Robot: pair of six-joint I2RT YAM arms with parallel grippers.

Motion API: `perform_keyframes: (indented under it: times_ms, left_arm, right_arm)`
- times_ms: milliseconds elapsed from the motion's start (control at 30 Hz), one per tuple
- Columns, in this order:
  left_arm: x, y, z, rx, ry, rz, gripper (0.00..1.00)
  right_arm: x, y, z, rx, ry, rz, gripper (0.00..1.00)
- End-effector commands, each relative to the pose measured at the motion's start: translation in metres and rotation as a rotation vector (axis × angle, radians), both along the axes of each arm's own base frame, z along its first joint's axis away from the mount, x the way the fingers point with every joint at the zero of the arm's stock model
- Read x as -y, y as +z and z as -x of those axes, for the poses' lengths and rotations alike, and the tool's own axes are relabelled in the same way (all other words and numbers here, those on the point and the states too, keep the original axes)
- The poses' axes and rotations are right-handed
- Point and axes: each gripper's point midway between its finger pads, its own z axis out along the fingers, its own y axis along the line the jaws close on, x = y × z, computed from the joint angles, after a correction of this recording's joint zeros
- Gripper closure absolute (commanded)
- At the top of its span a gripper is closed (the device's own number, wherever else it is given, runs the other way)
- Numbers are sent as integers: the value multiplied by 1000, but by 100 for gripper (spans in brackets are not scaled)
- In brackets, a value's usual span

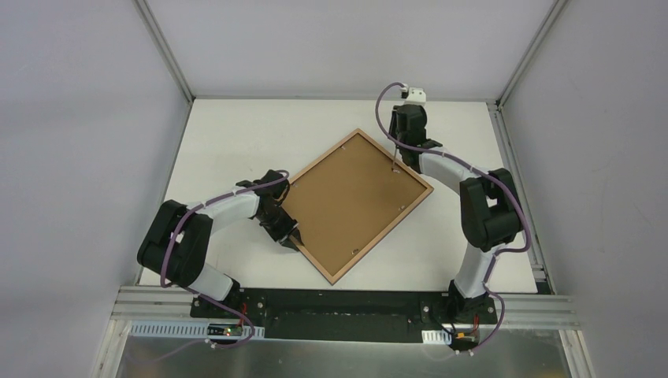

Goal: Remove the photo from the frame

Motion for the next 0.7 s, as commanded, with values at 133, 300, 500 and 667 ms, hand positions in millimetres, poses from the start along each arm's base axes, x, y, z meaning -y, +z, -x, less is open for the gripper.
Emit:
perform_keyframes:
  times_ms: [133, 300, 500, 667]
  left_arm:
    - [-17, -16, 7, -10, -76, -100, 100]
    - [-37, -10, -14, 28, -175, -231, 100]
    - [-73, -3, -51, 52, -357, -410, 100]
    - [-90, 5, -67, 74, -384, -457, 89]
  right_arm:
    - [17, 90, -6, 69, -107, 47, 100]
    - [20, 102, 35, -51, -75, 15, 100]
    - [17, 99, 113, -148, 9, -149, 100]
    - [12, 82, 176, -284, 78, -250, 100]
